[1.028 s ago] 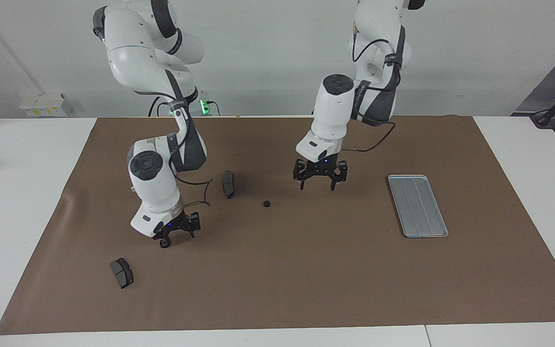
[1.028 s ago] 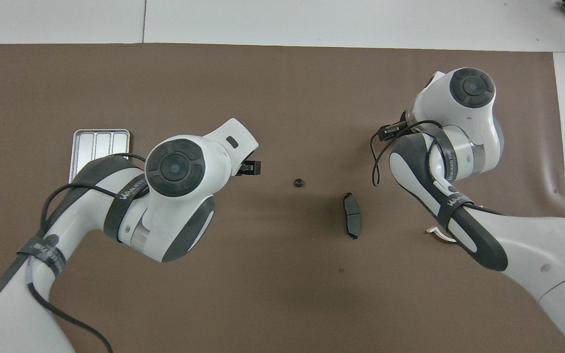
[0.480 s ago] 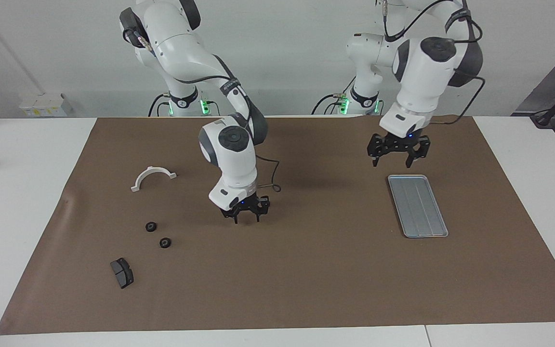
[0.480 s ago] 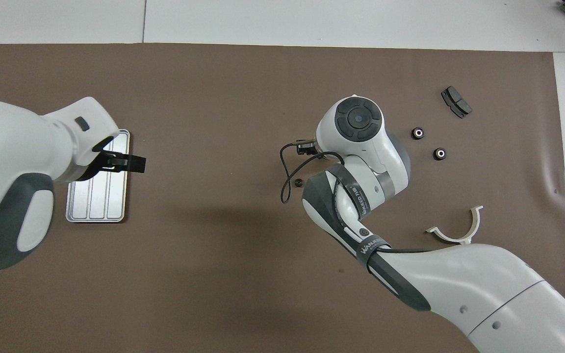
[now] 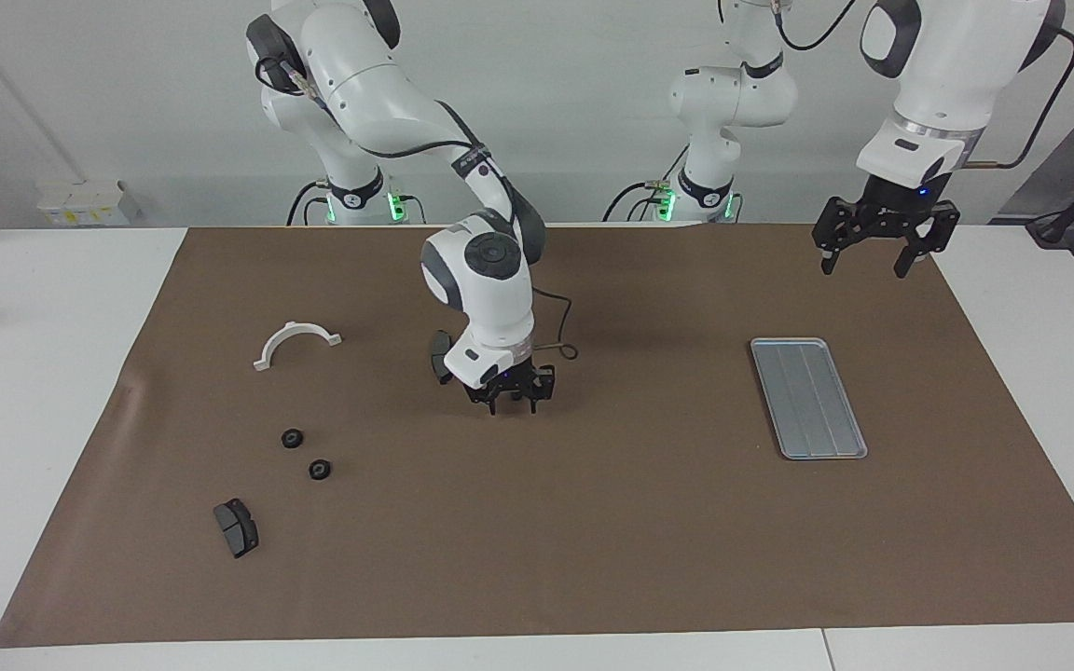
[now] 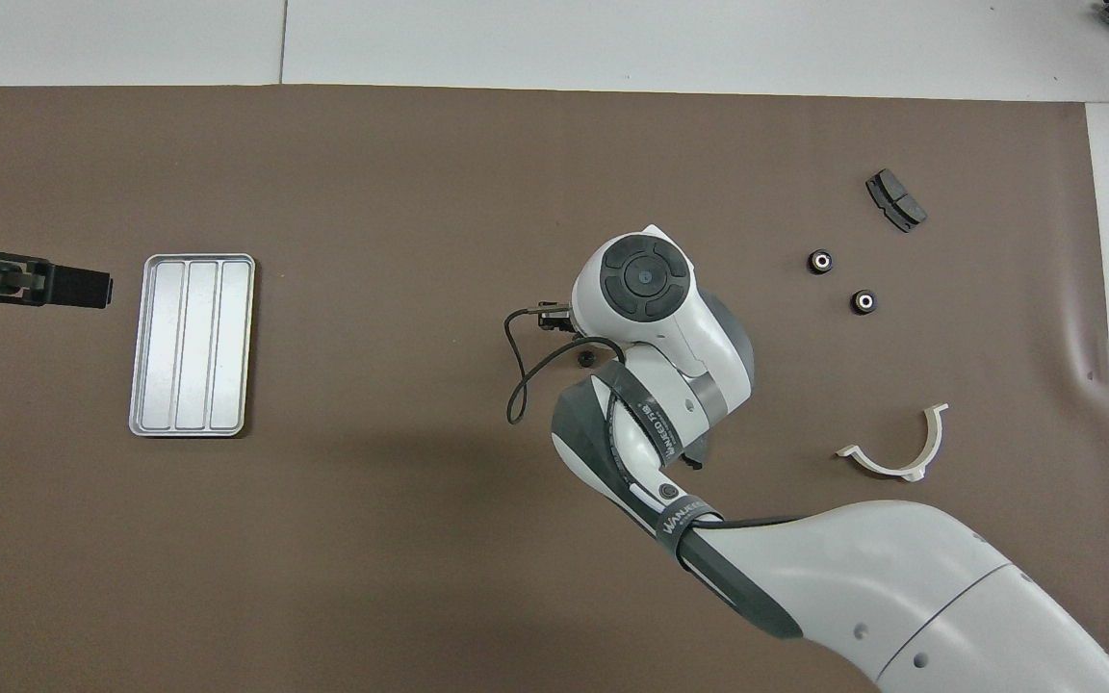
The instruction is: Place bearing gear from tray to pile
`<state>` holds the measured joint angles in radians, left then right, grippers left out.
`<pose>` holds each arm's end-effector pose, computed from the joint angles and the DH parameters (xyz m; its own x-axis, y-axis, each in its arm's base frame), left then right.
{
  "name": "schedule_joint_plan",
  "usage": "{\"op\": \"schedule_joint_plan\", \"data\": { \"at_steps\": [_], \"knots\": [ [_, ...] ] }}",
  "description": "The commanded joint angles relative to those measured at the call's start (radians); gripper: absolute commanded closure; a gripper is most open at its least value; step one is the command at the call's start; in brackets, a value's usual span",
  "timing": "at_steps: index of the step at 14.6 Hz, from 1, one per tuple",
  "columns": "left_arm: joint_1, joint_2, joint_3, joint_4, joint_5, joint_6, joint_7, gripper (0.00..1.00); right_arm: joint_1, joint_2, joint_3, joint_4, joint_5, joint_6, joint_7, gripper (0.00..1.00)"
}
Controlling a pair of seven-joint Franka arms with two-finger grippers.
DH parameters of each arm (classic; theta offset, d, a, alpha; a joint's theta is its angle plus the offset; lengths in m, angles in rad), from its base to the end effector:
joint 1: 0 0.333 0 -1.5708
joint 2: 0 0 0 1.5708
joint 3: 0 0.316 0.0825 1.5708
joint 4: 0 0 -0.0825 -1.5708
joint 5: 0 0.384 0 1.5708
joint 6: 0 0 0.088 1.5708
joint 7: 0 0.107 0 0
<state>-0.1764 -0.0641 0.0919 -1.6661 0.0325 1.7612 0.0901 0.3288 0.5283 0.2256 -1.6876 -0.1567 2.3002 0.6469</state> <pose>0.5508 -0.0421 0.6323 0.9717 -0.1780 0.1552 -0.1737 -0.9840 -0.0407 0.5924 0.3422 0.3077 0.9956 -0.0312 0.0878 -0.0269 -0.9984 -0.0494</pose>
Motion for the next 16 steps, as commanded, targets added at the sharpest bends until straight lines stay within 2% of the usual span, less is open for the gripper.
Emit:
{"op": "schedule_joint_plan", "data": {
  "at_steps": [1, 4, 7, 10, 16],
  "knots": [
    [0.063, 0.112, -0.011, 0.182, -0.071, -0.135, 0.017, 0.0, -0.001, -0.008, 0.014, -0.041, 0.02, 0.028, 0.03, 0.34],
    [0.101, 0.087, -0.009, 0.181, -0.079, -0.15, 0.022, 0.0, 0.001, -0.008, 0.014, -0.07, 0.02, 0.036, 0.03, 0.39],
    [0.106, 0.024, -0.004, 0.071, -0.077, -0.155, 0.02, 0.0, 0.006, -0.008, 0.014, -0.096, 0.02, 0.041, 0.031, 0.45],
    [0.107, 0.007, -0.003, 0.039, -0.069, -0.141, 0.014, 0.0, 0.006, -0.01, 0.014, -0.096, 0.02, 0.035, 0.031, 0.64],
    [0.115, 0.012, -0.003, 0.046, -0.063, -0.144, 0.017, 0.0, 0.004, -0.008, 0.015, -0.096, 0.02, 0.035, 0.028, 0.89]
  ]
}}
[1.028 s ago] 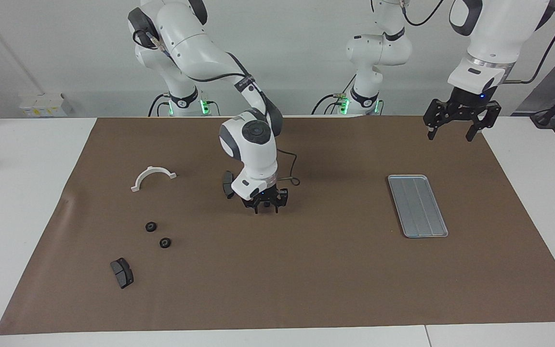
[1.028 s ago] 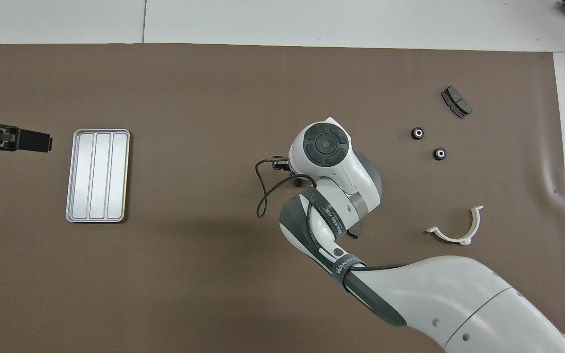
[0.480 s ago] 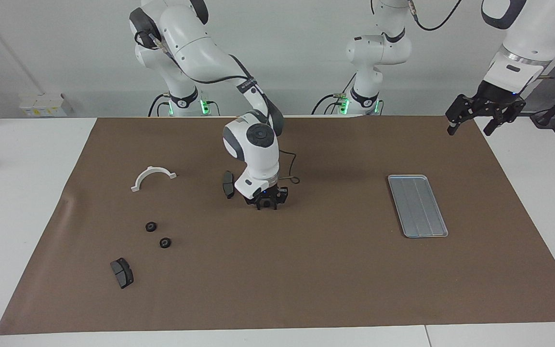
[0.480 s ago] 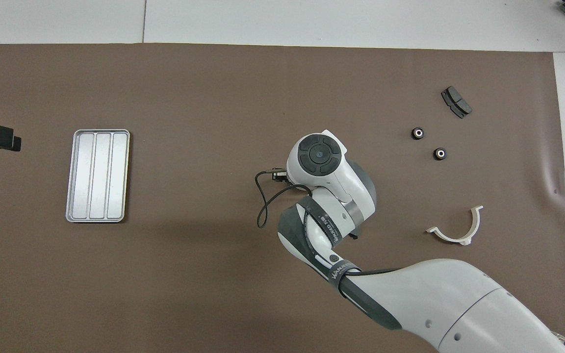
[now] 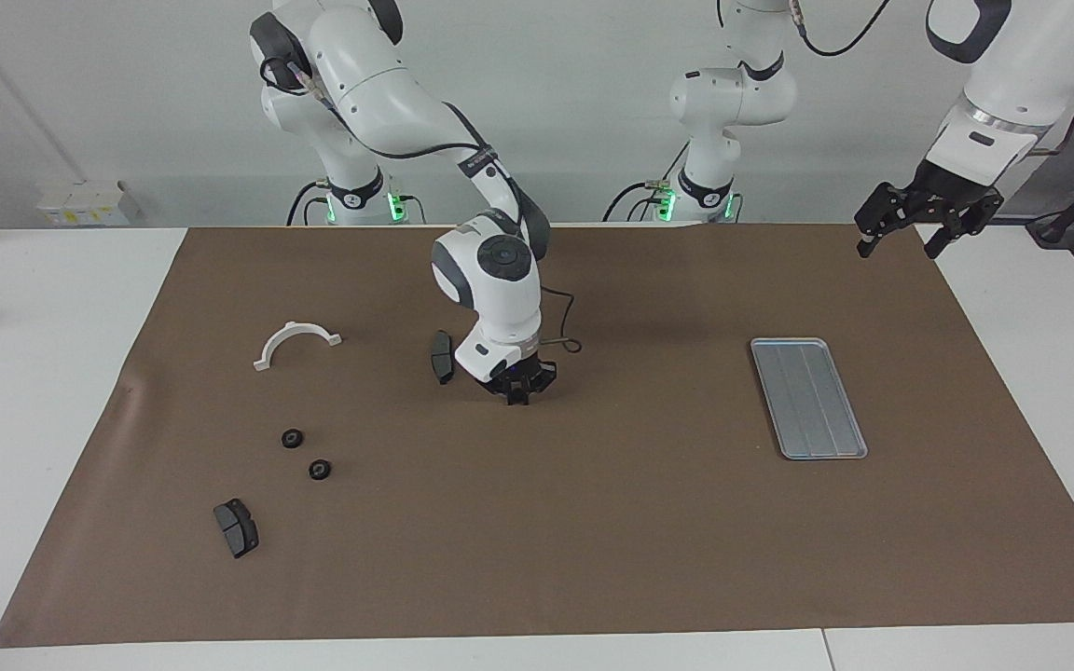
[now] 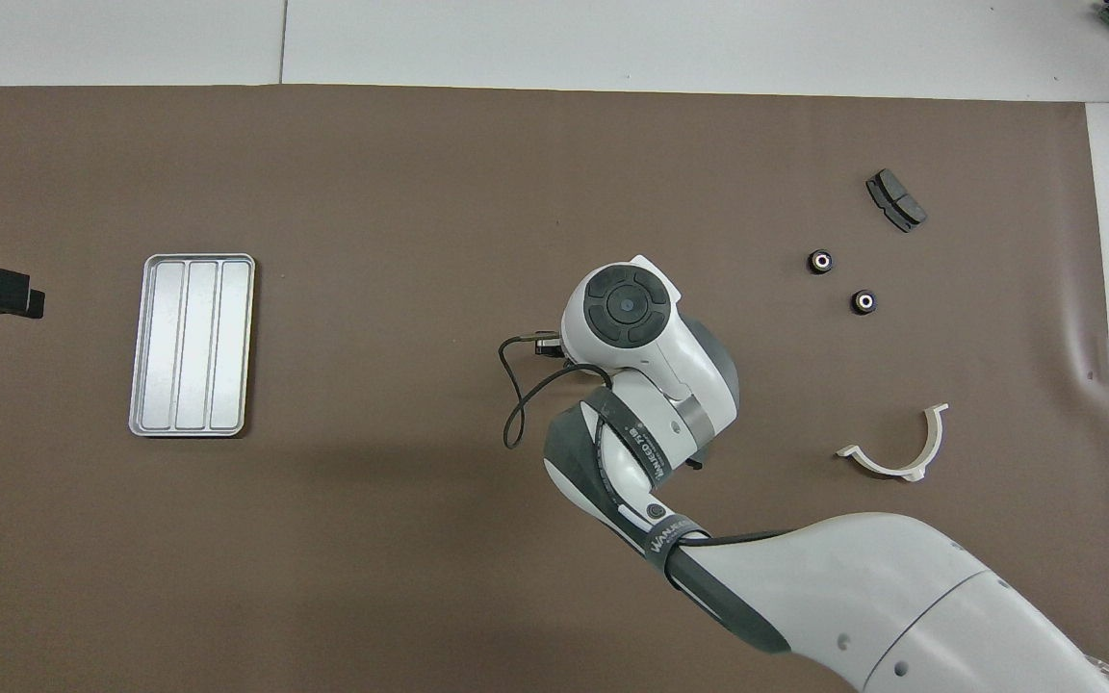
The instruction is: Place bearing gear from tray to pile
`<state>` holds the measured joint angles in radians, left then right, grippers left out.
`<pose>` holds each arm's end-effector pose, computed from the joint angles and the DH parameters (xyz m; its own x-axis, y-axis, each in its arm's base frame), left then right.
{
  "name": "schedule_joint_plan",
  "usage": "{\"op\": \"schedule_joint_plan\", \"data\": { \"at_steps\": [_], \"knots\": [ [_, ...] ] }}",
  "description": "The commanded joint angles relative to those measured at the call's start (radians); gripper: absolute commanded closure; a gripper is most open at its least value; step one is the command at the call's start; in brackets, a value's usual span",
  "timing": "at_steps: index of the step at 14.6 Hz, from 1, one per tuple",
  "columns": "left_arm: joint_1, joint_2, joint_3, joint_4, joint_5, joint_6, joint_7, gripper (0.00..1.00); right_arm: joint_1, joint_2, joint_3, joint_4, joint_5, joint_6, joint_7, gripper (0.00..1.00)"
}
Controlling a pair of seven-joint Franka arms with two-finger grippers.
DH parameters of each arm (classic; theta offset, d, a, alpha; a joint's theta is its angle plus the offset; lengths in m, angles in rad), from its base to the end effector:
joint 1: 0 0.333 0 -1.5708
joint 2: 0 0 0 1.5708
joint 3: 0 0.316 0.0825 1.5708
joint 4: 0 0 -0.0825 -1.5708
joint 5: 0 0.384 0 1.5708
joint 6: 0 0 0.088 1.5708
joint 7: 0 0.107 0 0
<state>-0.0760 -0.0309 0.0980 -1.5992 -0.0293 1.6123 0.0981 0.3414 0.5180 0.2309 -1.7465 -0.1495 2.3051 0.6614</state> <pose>0.5491 0.0099 0.6318 0.9961 -0.0747 0.0468 -0.0761 -0.9967 0.0279 0.5719 0.3473 0.2891 0.9986 -0.0251 0.0469 -0.0236 -0.9992 -0.0330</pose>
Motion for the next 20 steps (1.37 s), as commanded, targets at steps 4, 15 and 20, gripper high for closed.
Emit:
{"op": "schedule_joint_plan", "data": {
  "at_steps": [4, 15, 20],
  "knots": [
    [0.016, -0.021, -0.009, -0.021, -0.001, 0.012, 0.009, 0.0, -0.03, 0.002, 0.008, -0.019, 0.011, 0.017, -0.015, 0.95],
    [-0.004, -0.014, -0.02, -0.007, 0.017, 0.011, 0.011, 0.0, -0.309, -0.079, 0.008, -0.01, 0.011, -0.125, -0.454, 0.96],
    [-0.004, -0.021, -0.02, -0.015, 0.019, -0.002, 0.011, 0.0, -0.418, -0.111, 0.007, -0.099, 0.011, -0.121, -0.606, 0.96]
  ]
}}
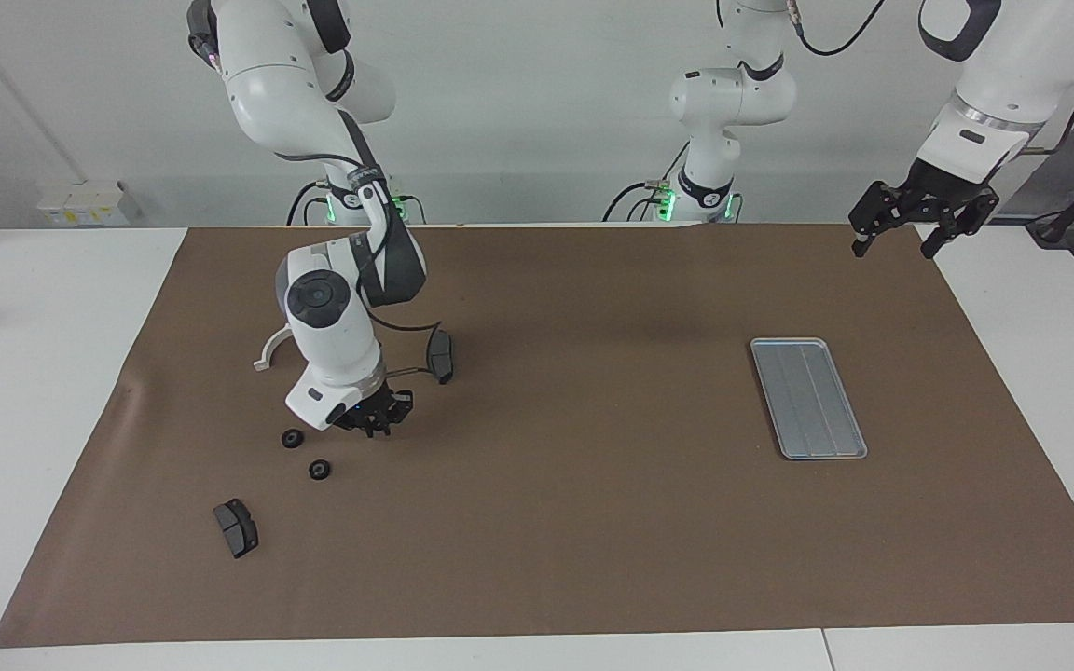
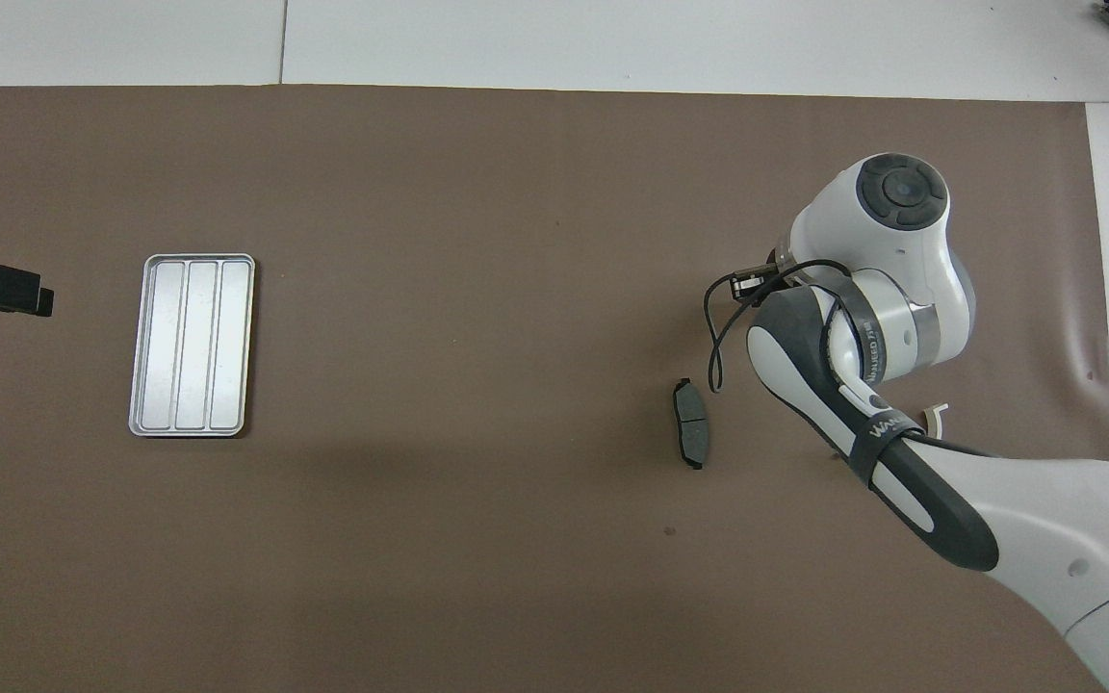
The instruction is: Place bearing gear from tray to pile
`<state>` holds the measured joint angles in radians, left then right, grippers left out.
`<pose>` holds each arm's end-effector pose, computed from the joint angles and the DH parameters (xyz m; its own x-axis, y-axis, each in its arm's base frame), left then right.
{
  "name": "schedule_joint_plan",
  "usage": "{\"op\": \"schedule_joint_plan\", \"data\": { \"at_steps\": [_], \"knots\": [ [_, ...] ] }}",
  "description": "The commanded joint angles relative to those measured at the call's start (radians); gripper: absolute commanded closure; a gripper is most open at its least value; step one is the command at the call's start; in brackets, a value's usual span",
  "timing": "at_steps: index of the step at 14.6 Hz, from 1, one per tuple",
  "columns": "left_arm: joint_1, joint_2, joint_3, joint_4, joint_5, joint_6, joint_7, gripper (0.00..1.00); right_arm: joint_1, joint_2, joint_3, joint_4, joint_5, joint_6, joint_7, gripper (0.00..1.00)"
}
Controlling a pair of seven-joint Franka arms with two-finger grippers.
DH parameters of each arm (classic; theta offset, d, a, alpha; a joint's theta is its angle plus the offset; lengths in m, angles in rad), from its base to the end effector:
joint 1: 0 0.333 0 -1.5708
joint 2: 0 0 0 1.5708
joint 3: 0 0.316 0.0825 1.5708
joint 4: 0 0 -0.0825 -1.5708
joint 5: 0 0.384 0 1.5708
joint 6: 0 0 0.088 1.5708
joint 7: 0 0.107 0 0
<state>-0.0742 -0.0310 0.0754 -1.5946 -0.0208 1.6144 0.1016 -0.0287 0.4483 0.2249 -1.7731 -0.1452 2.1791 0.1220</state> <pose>0.5494 -0.0008 0.6343 0.9937 -0.0992 0.0528 -0.1003 -0.9948 0.0179 0.6414 0.1098 0.3108 0.9901 0.1381 -0.0264 0.1388 -0.9901 0.0232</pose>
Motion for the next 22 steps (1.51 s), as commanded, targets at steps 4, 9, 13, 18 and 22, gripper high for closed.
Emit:
{"op": "schedule_joint_plan", "data": {
  "at_steps": [4, 9, 13, 18, 22],
  "knots": [
    [-0.004, -0.021, 0.003, -0.019, 0.009, -0.002, 0.006, 0.0, -0.094, -0.066, 0.013, -0.137, 0.007, 0.016, -0.116, 0.96],
    [0.011, -0.023, 0.006, -0.021, 0.009, -0.004, 0.004, 0.0, -0.094, -0.076, 0.013, -0.141, 0.007, 0.019, -0.108, 0.31],
    [0.01, -0.023, 0.006, -0.021, 0.009, -0.004, 0.004, 0.0, -0.091, -0.097, 0.013, -0.109, 0.007, -0.013, -0.108, 0.11],
    [0.01, -0.023, 0.006, -0.019, 0.009, -0.002, 0.004, 0.0, -0.057, -0.097, 0.014, 0.079, 0.009, -0.2, -0.067, 0.12],
    [0.011, -0.023, 0.006, -0.019, 0.009, -0.004, 0.004, 0.0, -0.051, -0.1, 0.019, 0.304, 0.085, -0.465, -0.044, 0.12]
  ]
}}
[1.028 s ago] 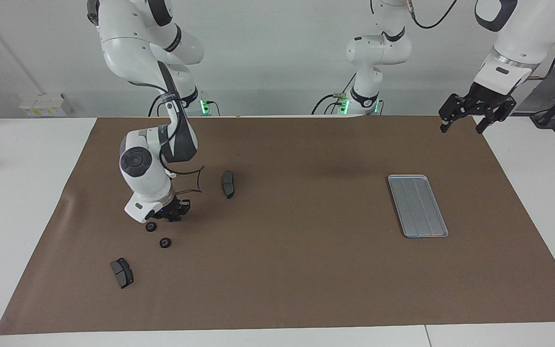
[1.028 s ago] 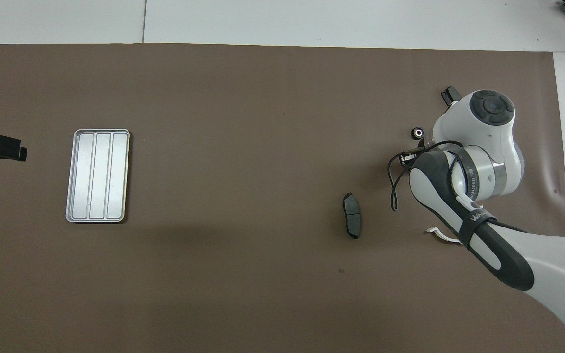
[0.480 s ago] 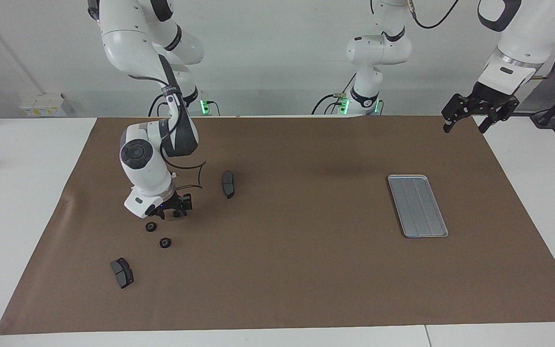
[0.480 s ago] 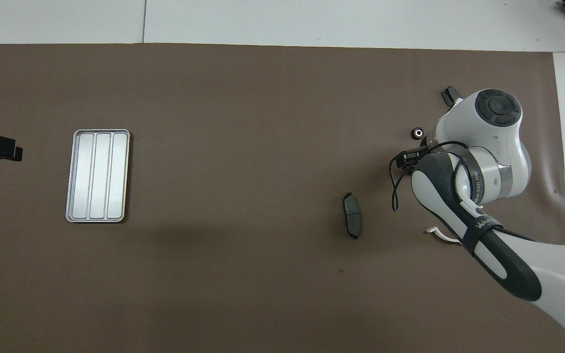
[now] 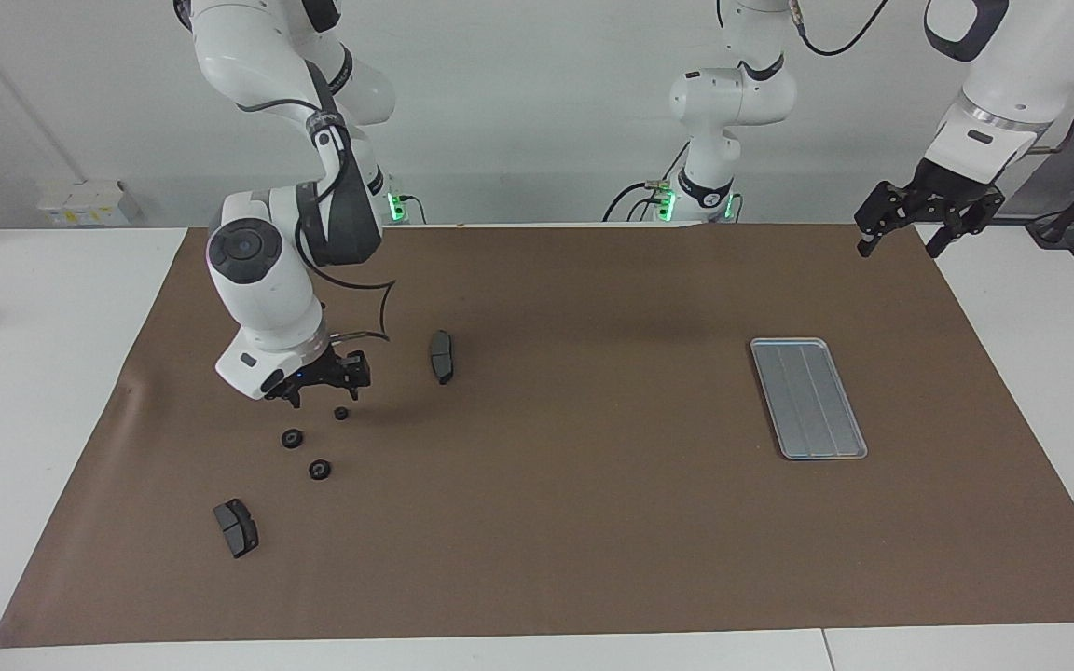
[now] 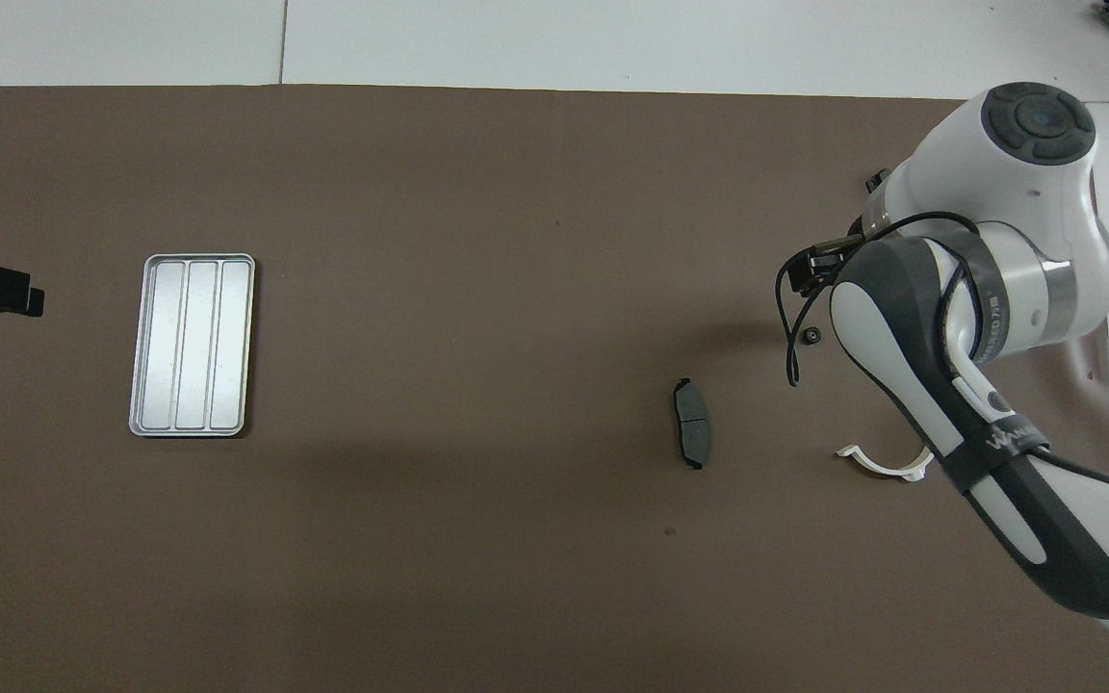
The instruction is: Place bearing gear from tray to pile
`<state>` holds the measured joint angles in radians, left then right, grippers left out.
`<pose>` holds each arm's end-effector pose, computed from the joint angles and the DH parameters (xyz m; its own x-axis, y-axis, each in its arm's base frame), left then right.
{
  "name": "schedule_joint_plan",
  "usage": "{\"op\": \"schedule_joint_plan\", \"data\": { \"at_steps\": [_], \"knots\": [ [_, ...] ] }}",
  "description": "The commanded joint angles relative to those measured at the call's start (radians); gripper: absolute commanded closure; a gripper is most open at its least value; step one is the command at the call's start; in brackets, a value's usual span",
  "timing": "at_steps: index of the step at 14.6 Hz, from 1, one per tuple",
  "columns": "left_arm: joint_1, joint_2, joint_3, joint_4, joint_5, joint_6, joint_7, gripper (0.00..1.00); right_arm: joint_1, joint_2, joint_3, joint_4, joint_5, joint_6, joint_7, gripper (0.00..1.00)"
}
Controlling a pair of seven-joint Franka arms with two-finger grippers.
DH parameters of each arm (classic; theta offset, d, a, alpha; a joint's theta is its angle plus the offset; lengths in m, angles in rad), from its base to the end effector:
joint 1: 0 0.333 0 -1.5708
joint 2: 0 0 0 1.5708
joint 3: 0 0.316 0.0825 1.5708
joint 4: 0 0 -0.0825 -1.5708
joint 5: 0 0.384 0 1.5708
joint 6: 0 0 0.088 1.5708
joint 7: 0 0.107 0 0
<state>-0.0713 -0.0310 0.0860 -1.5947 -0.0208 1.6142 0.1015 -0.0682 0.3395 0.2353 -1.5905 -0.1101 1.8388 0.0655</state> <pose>0.5494 0.0067 0.6342 0.9949 -0.0857 0.0525 -0.0867 -0.9961 0.0182 0.6436 0.0829 0.4363 0.9892 0.1234 -0.0796 0.1262 -0.9915 0.0310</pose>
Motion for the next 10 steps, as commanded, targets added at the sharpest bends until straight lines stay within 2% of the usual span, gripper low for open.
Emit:
{"op": "schedule_joint_plan", "data": {
  "at_steps": [1, 6, 8, 10],
  "knots": [
    [0.007, -0.023, -0.005, -0.021, 0.009, -0.004, 0.006, 0.0, -0.016, 0.001, 0.009, 0.16, 0.053, -0.18, 0.011, 0.12],
    [0.008, -0.023, -0.005, -0.021, 0.009, -0.004, 0.004, 0.0, -0.051, -0.143, 0.004, 0.175, 0.056, -0.334, 0.01, 0.08],
    [0.008, -0.023, -0.005, -0.021, 0.009, -0.002, 0.004, 0.0, -0.068, -0.186, 0.002, 0.159, 0.075, -0.368, 0.014, 0.0],
    [0.007, -0.023, -0.005, -0.021, 0.009, -0.004, 0.004, 0.0, -0.081, -0.214, 0.001, 0.129, 0.09, -0.369, 0.022, 0.0]
  ]
}}
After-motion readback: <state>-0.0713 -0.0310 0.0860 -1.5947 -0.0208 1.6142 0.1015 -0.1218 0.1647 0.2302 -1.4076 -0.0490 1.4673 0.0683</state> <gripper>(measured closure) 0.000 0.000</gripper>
